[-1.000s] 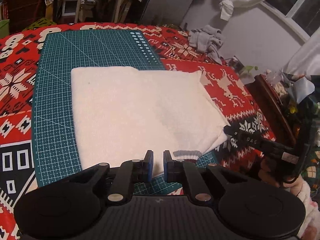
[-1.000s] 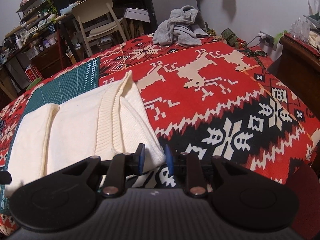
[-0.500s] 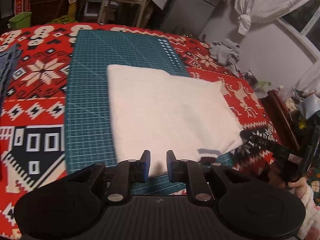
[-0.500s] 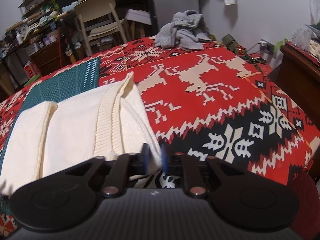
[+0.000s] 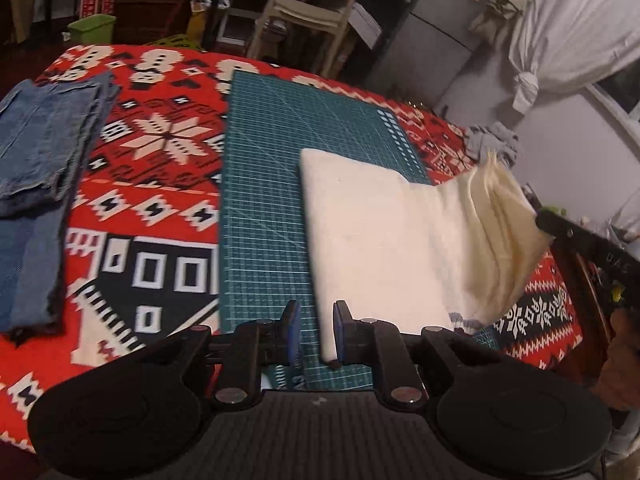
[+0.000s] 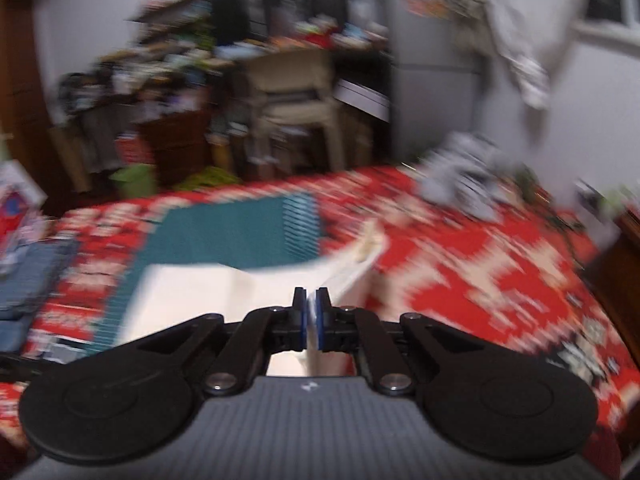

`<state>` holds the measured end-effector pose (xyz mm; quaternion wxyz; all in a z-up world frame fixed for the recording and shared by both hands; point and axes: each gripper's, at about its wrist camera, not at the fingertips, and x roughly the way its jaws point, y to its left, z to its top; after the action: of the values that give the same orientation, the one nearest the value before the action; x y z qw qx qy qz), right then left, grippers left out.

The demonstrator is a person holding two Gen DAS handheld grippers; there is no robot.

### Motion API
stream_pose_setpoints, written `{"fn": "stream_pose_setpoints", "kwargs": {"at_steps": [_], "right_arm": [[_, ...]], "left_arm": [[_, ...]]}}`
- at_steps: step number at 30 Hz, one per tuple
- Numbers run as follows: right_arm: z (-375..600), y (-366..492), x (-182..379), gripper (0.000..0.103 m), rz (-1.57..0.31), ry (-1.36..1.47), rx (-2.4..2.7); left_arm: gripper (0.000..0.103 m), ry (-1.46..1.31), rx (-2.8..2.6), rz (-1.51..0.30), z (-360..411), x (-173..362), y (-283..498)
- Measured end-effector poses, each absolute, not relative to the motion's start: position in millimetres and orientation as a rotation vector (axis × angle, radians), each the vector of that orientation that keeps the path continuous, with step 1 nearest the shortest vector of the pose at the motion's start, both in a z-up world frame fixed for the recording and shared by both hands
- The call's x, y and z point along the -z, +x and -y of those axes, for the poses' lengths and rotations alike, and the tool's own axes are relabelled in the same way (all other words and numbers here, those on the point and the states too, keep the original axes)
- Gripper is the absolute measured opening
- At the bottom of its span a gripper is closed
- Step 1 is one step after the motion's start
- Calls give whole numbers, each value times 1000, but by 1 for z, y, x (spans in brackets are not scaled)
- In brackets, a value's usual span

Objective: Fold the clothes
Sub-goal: 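Lift the side edge with the right tool and fold it over the sweater, then open the right tool to release the folded side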

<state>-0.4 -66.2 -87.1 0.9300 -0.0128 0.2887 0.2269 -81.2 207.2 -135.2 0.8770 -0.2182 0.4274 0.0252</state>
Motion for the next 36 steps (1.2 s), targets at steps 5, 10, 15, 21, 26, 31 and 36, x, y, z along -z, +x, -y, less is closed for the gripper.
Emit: {"fn": "stream_pose_setpoints", "kwargs": {"at_steps": [5,10,15,21,26,31,36], "right_arm": [[-10,-29,90,4,-592,-112,-668],[-71,-49,125,4,-684,-201,-792],[-85,-51,155,5,-761,-253,-775],[-72,-48,146,13,-801,-156,-802],[-54,-51,123,29,-745,-142,-789],[-33,-49,111,54,-691,-213,-697],[-9,-49,108,80,-648,-297,-637]], "left_arm": [[15,-470,-80,-888,-225,138,-101],[15,-483,-92,-890,-236,142,-117],[15,-515,-74,-912,-237,149,-116],[23,-508,-60,-949,-231,148,-108],[39,-474,-57,-941,-223,139,-103],[38,-322,-147,-983,-201,135,-87],[53,-295,-121,-1031,-190,142,-70]]}}
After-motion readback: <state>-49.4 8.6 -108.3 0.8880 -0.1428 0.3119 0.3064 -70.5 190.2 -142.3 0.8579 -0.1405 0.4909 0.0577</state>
